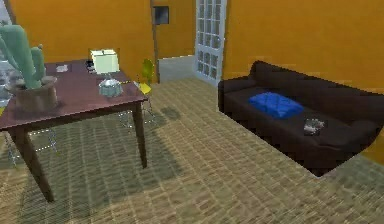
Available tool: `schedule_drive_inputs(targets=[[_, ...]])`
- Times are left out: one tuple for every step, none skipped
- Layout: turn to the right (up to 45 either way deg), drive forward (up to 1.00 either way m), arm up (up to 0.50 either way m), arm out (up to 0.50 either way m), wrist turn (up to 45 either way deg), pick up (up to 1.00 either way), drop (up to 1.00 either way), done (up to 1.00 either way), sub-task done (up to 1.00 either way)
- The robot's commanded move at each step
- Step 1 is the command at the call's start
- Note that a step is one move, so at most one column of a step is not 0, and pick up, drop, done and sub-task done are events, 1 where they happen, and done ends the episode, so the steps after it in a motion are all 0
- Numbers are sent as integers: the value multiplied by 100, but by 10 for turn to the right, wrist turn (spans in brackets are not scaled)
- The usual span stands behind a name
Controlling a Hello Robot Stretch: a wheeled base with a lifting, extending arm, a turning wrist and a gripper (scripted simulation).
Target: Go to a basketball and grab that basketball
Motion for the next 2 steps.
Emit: schedule_drive_inputs(targets=[[0,100,0,0,0,0,0,0,0],[0,65,0,0,0,0,0,0,0]])
